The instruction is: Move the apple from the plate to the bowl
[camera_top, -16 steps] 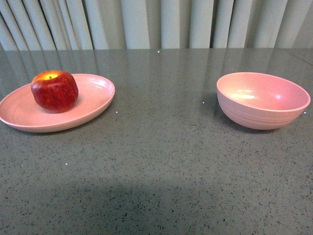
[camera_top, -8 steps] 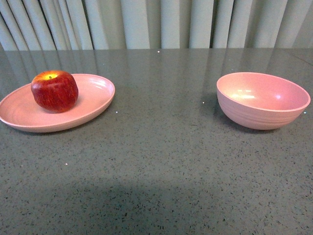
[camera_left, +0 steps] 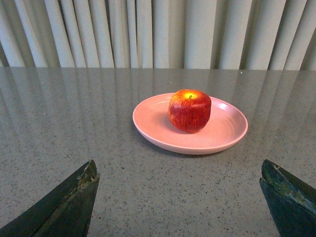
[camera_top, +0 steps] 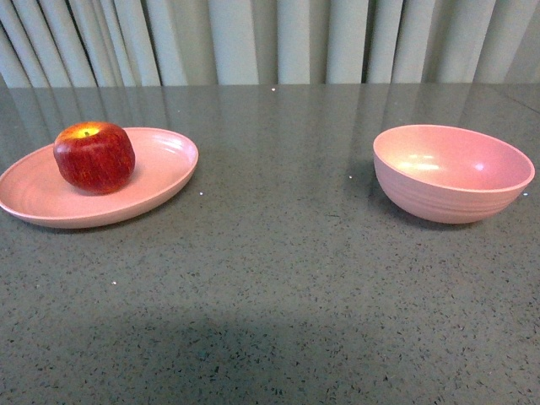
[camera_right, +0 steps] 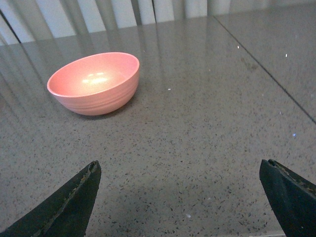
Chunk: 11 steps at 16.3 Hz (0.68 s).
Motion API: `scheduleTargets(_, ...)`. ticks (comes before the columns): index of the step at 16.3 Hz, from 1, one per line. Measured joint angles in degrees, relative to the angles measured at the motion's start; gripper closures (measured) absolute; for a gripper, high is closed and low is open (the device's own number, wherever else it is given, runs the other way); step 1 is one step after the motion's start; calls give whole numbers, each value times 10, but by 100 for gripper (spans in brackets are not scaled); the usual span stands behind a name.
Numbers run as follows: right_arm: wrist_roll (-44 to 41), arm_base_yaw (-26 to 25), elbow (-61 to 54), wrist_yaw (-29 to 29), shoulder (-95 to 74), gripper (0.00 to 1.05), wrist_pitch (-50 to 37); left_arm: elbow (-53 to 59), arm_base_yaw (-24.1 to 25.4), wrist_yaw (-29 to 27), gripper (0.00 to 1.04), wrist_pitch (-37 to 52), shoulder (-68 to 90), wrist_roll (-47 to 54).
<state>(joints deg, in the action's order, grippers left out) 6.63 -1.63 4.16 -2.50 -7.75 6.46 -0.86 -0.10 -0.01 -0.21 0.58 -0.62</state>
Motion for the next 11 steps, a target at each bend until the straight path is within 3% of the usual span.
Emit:
scheduleTargets(7,27,-12,154,-49,-245,7,-174,0,0,0,7,0,0,0)
scheduleTargets(10,1,11,288,-42,-420,7,-180,0,0,0,7,0,0,0)
scheduleTargets(11,-18,29,401,-20,-557,7,-154,0,0,0,7,0,0,0)
